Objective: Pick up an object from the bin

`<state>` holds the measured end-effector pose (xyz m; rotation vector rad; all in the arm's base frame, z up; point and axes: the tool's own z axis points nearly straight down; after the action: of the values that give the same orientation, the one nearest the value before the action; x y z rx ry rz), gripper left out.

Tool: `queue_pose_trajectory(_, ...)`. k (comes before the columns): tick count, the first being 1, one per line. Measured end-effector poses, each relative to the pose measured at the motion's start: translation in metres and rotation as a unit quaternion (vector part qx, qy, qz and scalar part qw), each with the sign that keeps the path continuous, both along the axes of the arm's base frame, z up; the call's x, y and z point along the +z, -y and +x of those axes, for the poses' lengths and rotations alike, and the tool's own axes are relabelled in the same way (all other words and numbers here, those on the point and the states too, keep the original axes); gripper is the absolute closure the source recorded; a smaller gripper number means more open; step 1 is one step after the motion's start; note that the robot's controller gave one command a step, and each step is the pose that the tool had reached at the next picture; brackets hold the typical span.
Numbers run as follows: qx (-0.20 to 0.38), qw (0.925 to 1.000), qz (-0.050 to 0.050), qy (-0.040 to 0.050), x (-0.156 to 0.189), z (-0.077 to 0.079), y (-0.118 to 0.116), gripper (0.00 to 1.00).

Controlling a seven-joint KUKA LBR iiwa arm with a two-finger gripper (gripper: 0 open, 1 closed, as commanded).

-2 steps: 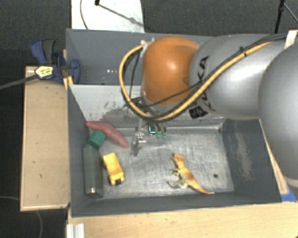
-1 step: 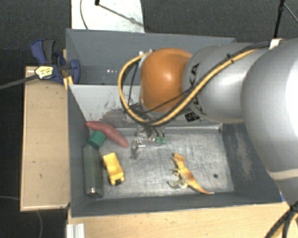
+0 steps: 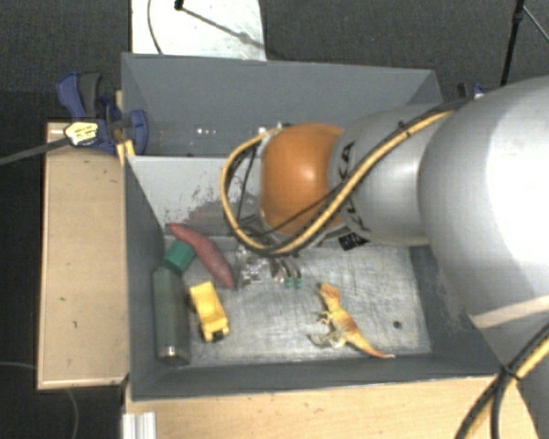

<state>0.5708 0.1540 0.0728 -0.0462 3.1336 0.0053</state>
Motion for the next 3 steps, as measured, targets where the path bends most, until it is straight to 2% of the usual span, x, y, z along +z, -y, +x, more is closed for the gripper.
queue_pose_trajectory(1, -0.001, 1.0, 0.0, 0.0, 0.0, 0.0, 0.0, 1.0)
queue_pose_trajectory(2, 0.015, 0.9999, -0.002, -0.0059, 0.048, -0.007, -0.002, 1.0)
queue_pose_trajectory(3, 0.017, 0.9999, -0.001, -0.0014, 0.097, -0.004, -0.003, 1.0)
